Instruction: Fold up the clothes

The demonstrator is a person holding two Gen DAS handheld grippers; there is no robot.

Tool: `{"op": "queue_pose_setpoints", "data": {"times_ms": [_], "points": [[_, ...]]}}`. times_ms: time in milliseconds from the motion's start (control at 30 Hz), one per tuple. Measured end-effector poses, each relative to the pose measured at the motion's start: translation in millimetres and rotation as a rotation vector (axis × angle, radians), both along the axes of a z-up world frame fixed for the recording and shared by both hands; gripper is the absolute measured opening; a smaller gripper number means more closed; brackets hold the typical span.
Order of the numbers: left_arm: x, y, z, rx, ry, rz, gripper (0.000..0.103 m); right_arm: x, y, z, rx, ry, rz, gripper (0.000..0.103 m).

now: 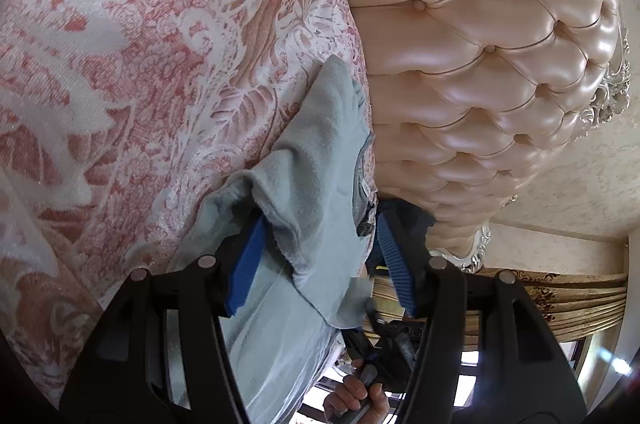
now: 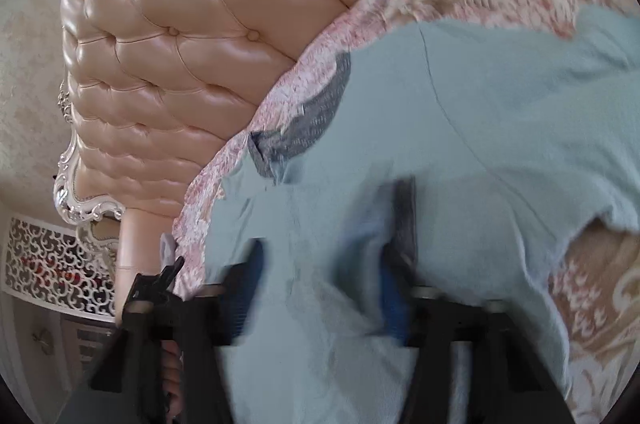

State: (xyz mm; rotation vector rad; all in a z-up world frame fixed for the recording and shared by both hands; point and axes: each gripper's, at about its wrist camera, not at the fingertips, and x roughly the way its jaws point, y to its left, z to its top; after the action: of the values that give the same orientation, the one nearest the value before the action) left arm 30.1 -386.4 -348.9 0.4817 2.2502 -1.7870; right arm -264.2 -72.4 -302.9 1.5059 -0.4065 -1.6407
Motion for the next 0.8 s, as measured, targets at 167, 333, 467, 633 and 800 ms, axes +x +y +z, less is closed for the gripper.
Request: {"op": "queue_pose_setpoints", "data": {"times_ms": [167,333,467,633,800], "points": [[0.2,1.5,-3.4,0.041,0.016,0.020,0.060,3.8,-0.8,3.6,0.015,0.049,-0.004,0.005],[-2.8,0.4,-1.3,0.016,0.002,0.046,0.060,13.0,17.6,25.7,0.097,0.182,-0.121,0.004],[-4.4,-2.2,6.8,-0.059,-0.012,0.049,0.060,19.5,23.5,35.7,0.159,0.250,-0.174,0.004],[-3.6,-2.1,4.0,-0.082,-0.045,0.068,0.060,11.5,23.3,6.7,0.235,0.193,-0.182,0.004],[3.3,-0.9,-3.9,-0.047,-0.089,0.049,0.060,11.8,21.4,1.7,0.257,0.195,-0.175,0.004]]}}
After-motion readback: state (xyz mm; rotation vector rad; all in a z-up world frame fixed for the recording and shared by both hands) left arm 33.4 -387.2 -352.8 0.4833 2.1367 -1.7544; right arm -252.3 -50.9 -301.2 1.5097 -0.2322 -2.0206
